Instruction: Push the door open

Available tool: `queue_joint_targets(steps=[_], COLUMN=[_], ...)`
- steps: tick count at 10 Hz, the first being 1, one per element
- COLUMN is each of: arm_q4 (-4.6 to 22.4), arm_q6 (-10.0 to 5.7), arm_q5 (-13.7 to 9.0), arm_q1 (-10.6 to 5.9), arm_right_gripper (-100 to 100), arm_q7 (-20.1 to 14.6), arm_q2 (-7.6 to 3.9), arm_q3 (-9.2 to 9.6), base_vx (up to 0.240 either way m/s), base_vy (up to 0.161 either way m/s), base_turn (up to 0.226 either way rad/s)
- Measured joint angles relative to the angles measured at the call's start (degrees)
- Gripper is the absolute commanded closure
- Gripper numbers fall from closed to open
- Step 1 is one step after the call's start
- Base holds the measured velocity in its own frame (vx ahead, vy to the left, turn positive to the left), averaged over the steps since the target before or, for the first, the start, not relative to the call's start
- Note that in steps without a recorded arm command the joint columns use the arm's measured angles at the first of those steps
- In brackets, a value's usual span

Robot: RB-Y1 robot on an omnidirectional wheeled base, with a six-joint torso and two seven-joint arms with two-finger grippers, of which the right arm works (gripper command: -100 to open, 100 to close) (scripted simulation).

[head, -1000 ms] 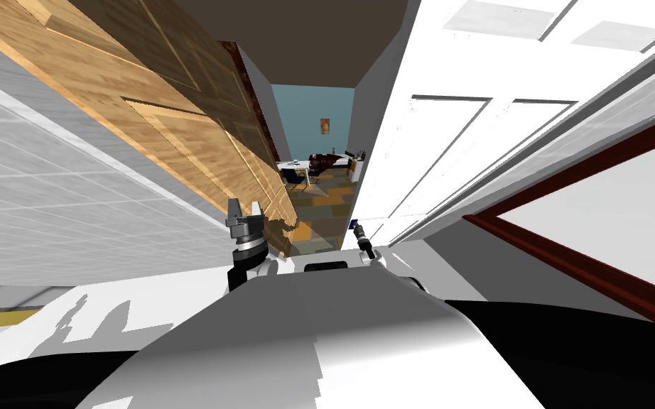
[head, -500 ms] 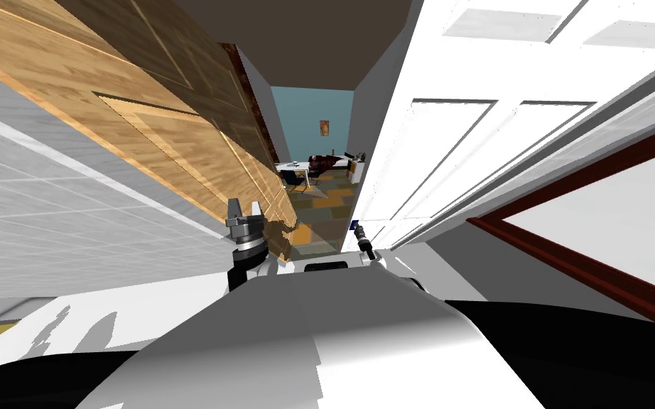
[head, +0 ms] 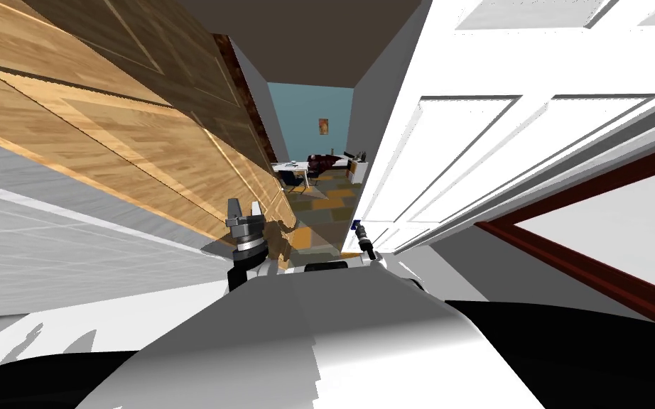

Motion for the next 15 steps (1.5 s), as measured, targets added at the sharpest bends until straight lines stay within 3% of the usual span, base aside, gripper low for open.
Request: queue_joint_targets(steps=[3,7,8,10,13,14,15], arm_q4=[-2.2,1.0,-0.8,-3.0,0.4,-1.4,0.7], arm_q6=[0.92,-0.03,0.72,2.16,0.37,1.38,0.63], arm_q5=[-1.0,-2.7,-3.0,-3.6,-3.9,-4.2,-4.6], arm_q1=[1.61,-0.29,0.8,1.67,-0.34,0.87,0.1], arm_right_gripper=[100,100,100,100,100,100,100], arm_q7=[0.5,2.6,3.0,3.0,3.3,3.5,4.1], arm_q2=[0.08,0.2,0.72,0.38,-0.33,0.31,0.24], arm_q3=[-1.31,-3.73,-4.23,-4.93,-5.38,-5.73,-6.35], base_vx=[0.184,0.192,0.208,0.089,0.031,0.151,0.157], base_vy=[0.059,0.04,0.093,0.023,-0.001,0.052,0.066], base_turn=[-0.04,-0.051,-0.057,-0.023,-0.002,-0.089,-0.055])
